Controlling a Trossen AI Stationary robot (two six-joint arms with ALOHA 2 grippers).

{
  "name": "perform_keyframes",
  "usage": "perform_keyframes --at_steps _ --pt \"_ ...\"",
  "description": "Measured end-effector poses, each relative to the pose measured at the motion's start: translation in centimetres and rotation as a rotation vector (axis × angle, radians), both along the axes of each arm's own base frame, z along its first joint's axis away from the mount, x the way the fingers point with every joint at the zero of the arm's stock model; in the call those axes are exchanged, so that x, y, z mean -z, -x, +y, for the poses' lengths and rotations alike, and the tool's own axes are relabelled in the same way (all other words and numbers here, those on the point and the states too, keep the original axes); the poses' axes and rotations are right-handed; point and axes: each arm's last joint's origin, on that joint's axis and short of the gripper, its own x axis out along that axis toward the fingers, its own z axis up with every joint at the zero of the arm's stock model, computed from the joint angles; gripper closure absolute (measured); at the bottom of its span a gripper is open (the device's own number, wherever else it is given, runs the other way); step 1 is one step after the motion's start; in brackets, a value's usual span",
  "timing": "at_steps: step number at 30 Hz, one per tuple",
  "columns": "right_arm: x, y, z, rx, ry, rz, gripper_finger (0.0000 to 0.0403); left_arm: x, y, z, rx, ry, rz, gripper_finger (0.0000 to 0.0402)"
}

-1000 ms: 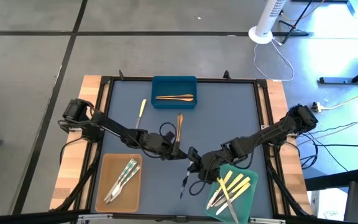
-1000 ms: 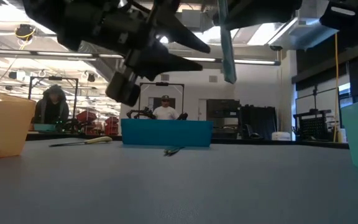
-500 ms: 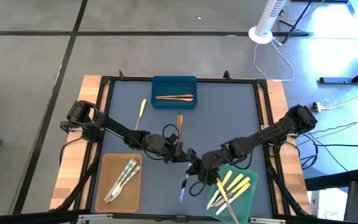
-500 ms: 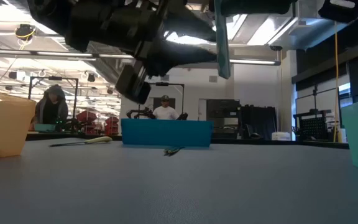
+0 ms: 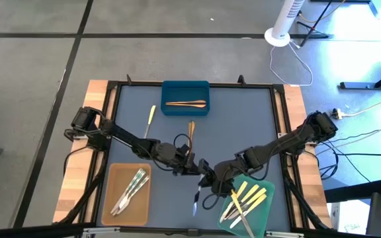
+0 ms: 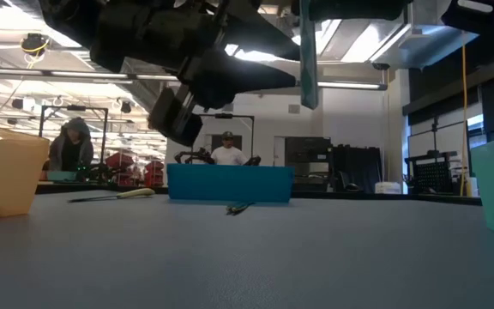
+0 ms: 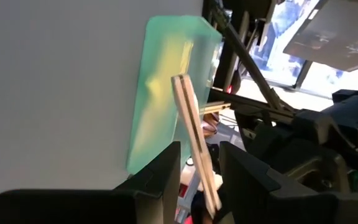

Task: Sort silverware by color (type)
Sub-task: Put the green patterned knife into the orange bin

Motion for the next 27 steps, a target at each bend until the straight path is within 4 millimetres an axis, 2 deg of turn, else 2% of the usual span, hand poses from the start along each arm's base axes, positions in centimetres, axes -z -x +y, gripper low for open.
perform_keyframes --at_steps 8,27 --pt "-0.4 0.2 1.1 -0.037 -0.028 -0.05 0.0402 0.2 0.1 -0.1 -0.003 0.081 0.043 0.0296" --pt "-0.5 -0.8 0.5 -0.067 0.008 -0.123 0.0402 -0.1 0.0 -0.1 -0.01 0.139 0.036 0.0296"
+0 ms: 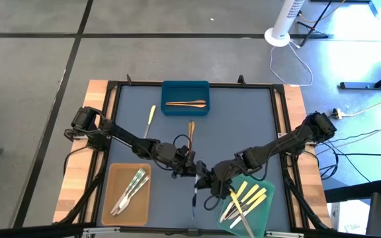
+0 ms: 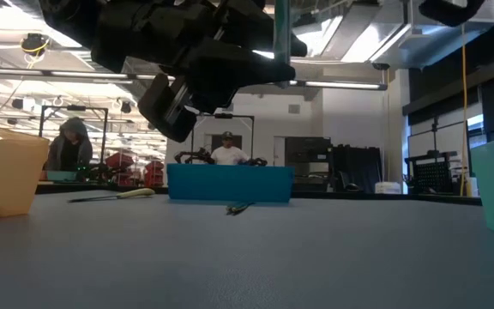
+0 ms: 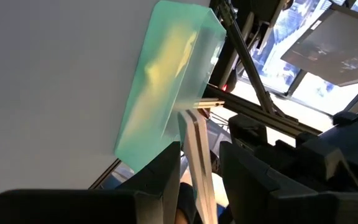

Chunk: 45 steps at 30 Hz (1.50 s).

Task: Sort silverware by color (type)
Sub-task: Put the green patterned knife into the orange bin

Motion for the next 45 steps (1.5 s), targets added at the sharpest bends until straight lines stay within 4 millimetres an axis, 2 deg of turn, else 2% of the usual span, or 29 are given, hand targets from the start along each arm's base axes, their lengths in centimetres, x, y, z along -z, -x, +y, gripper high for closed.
perform_keyframes --at_steps 14,24,37,41,45 --pt "-0.13 -0.07 0.15 -0.025 0.023 -0.034 0.0402 0.0 0.03 -0.09 0.028 0.006 0.002 0.0298" --pt "-0.06 -0.06 0.14 -0.026 0.028 -0.031 0.0402 -0.11 -0.02 -0.03 0.017 0.0 -0.007 0.0365" --pt "-0.07 -0.07 0.15 -0.026 0.026 -0.031 0.0401 -0.1 -0.02 0.0 0.018 -0.014 -0.011 0.0365" --pt "-0.07 -0.06 0.17 -0.031 0.021 -0.03 0.0381 -0.1 -0.02 -0.01 0.019 -0.014 -0.011 0.0365" --pt "-0.15 -0.1 0.19 -0.032 0.016 -0.038 0.0341 0.1 0.06 -0.01 0.029 -0.037 0.0 0.0365"
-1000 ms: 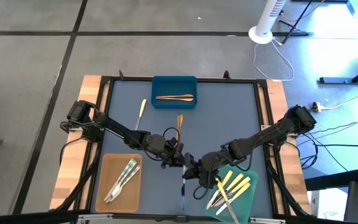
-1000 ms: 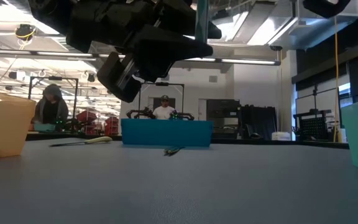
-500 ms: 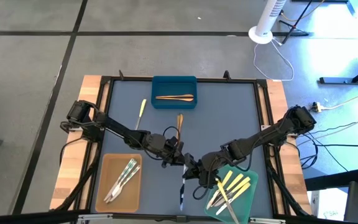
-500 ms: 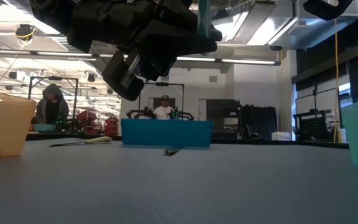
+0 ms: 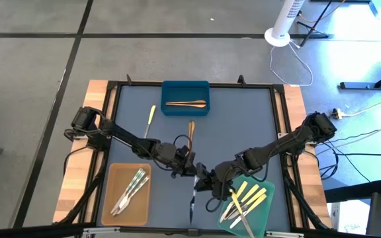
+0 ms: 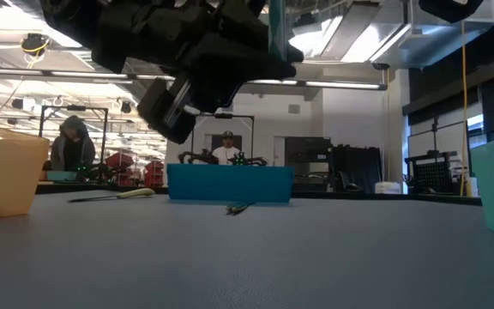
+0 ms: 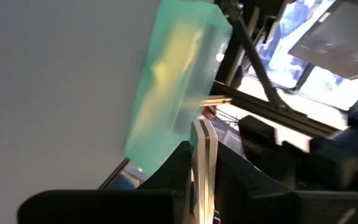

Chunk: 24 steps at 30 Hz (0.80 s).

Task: Sort silverware by color (type)
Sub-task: Put the green patterned knife into the orange bin

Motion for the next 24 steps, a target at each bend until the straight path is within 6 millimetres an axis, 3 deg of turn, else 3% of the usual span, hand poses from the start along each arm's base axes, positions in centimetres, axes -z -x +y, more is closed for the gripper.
perform_keyframes --at_steps 8,16,24 --pt "0.01 0.03 -0.01 0.0 0.002 0.003 0.0277 -0.02 -0.01 -0.01 0.008 -0.021 -0.014 0.0365" --pt "0.03 0.06 0.02 0.0 0.002 0.006 0.027 0.03 0.0 -0.01 0.035 -0.103 -0.039 0.0363" --pt "0.0 0.05 0.03 0.067 -0.104 0.059 0.027 0.02 -0.07 0.25 0.059 -0.234 -0.085 0.0364"
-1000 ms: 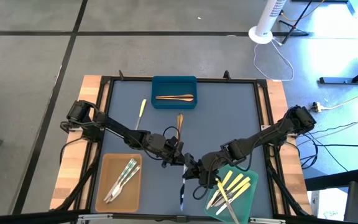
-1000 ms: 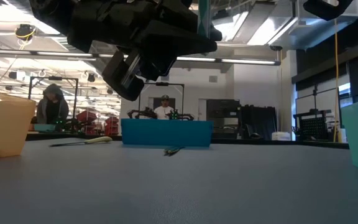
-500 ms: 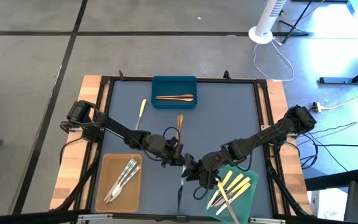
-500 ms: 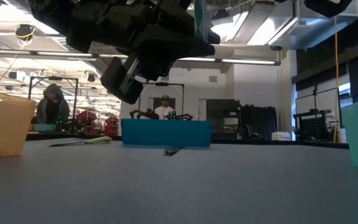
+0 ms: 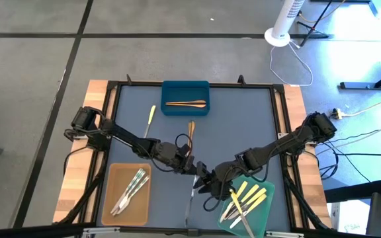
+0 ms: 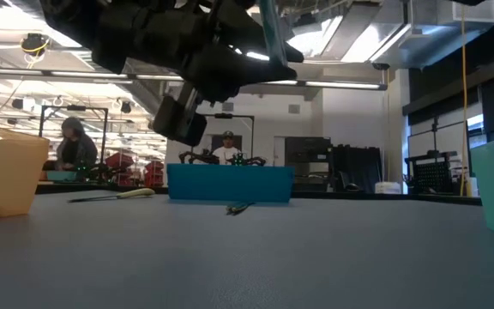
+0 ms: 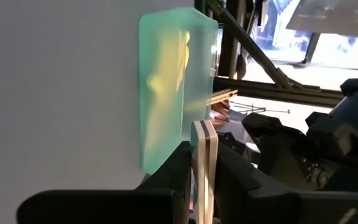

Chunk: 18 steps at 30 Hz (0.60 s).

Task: Sort silverware by color (type)
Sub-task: Put the green patterned knife into the orange bin

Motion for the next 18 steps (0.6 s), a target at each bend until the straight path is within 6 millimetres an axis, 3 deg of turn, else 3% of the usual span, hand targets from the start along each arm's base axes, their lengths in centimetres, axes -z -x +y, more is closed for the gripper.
perform_keyframes --at_steps 18 --pt "0.0 0.0 0.1 0.114 -0.205 0.112 0.027 0.0 -0.8 4.5 -0.043 -0.354 -0.094 0.0364"
